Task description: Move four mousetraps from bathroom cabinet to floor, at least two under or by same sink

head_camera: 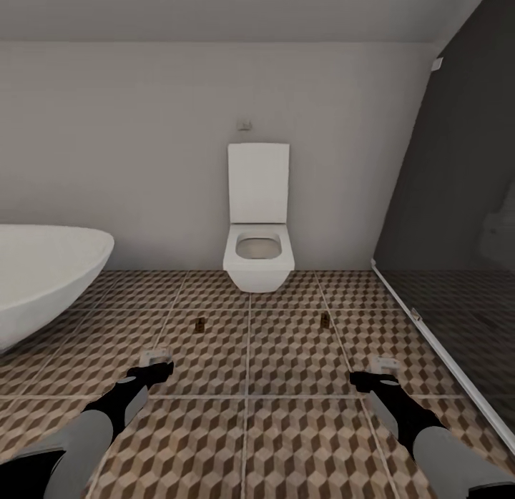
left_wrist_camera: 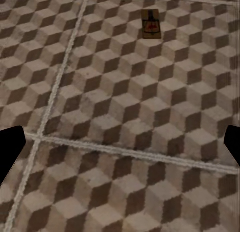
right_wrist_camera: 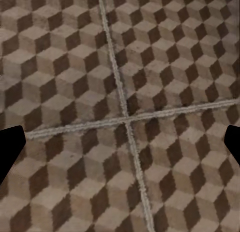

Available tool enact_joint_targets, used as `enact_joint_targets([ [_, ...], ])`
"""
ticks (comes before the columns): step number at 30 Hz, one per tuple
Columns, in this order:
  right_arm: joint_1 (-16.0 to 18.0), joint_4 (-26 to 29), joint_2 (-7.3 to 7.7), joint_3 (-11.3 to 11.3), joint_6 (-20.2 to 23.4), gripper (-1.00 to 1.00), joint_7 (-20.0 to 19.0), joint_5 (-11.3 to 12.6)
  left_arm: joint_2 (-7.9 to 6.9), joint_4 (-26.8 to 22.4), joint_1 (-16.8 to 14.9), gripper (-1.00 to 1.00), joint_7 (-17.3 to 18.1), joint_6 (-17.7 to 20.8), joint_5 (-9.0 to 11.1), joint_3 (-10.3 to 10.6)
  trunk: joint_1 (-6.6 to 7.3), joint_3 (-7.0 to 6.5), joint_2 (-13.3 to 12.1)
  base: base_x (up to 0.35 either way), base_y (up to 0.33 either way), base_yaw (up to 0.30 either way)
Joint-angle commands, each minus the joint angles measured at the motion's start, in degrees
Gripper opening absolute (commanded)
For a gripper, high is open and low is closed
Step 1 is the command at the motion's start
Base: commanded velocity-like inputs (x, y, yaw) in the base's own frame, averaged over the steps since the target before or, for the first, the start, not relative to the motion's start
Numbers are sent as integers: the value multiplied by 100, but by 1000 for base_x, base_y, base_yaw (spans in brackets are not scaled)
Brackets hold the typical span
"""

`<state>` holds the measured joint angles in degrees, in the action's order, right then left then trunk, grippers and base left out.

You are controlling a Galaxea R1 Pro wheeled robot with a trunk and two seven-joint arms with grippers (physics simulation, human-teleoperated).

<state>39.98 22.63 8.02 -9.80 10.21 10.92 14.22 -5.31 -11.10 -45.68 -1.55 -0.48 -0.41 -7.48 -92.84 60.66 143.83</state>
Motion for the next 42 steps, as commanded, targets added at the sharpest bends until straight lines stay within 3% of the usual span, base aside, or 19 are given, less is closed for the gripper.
enact_joint_targets([
  [1, 1, 13, 6, -49, 32, 100, 41, 55, 2, 2, -3, 100, -4, -5, -4, -25, 3, -18, 0, 0, 0, 0],
  [42, 1, 13, 6, -49, 42, 100, 41, 61, 3, 2, -3, 100, -3, -1, -3, -25, 109, -926, -55, 0, 0, 0],
])
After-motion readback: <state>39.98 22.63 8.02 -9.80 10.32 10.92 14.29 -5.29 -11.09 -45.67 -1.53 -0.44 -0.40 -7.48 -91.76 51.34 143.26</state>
